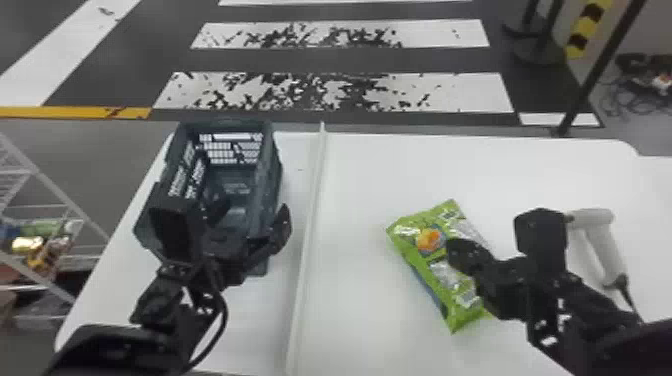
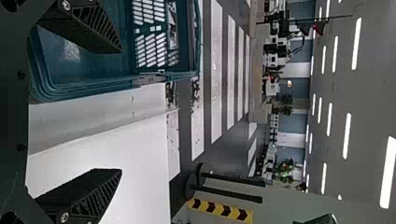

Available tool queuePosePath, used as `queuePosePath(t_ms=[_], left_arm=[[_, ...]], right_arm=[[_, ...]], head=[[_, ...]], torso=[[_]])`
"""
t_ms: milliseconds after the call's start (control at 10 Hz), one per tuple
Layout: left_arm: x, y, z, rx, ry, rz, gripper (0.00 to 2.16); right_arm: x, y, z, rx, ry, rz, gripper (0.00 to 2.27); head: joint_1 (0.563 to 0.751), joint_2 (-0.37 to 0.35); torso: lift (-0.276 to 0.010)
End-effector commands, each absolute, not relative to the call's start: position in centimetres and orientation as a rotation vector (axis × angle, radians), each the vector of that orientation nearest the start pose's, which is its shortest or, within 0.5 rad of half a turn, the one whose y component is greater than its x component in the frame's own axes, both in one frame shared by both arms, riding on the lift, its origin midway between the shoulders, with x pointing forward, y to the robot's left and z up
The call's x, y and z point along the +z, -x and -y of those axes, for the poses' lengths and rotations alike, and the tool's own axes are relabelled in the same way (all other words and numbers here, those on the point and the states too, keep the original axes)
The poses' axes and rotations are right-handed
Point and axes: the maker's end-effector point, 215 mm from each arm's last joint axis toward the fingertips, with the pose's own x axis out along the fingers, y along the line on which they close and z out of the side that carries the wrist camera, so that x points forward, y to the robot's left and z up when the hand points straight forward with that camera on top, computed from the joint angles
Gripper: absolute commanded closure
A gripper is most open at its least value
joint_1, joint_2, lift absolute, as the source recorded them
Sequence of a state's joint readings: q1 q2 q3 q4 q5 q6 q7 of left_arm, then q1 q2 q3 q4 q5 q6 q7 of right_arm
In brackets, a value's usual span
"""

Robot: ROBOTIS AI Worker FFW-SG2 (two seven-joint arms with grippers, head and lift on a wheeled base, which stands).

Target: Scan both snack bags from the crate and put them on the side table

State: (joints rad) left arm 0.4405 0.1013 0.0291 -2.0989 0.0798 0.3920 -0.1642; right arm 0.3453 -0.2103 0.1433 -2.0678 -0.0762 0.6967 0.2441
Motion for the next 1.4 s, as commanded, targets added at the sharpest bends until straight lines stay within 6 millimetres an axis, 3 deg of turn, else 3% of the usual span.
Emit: queuePosePath(t_ms=[0, 300, 700, 1000, 1300], left_arm=[[-39.6, -45.2, -21.7, -0.183, -0.003, -0.304, 0.09], [-39.5, -45.2, -21.7, -0.184, -0.005, -0.303, 0.09], [-39.6, -45.0, -21.7, -0.186, -0.007, -0.309, 0.09], [-39.6, -45.0, -21.5, -0.187, -0.008, -0.311, 0.09], [-39.8, -44.9, -21.5, -0.187, -0.007, -0.316, 0.09]], right_arm=[[-44.0, -42.1, 12.4, 0.458, 0.06, -0.535, 2.24], [-44.9, -39.9, 8.3, 0.577, 0.063, -0.559, 2.24], [-49.1, -40.3, 4.7, 0.646, 0.171, -0.618, 2.24], [-50.8, -42.4, 3.9, 0.635, 0.226, -0.644, 2.24], [-51.8, -44.1, 5.6, 0.585, 0.279, -0.668, 2.24]], head=[[0.695, 0.095], [0.695, 0.146], [0.695, 0.206], [0.695, 0.226], [0.695, 0.212]], torso=[[-0.087], [-0.087], [-0.087], [-0.087], [-0.087]])
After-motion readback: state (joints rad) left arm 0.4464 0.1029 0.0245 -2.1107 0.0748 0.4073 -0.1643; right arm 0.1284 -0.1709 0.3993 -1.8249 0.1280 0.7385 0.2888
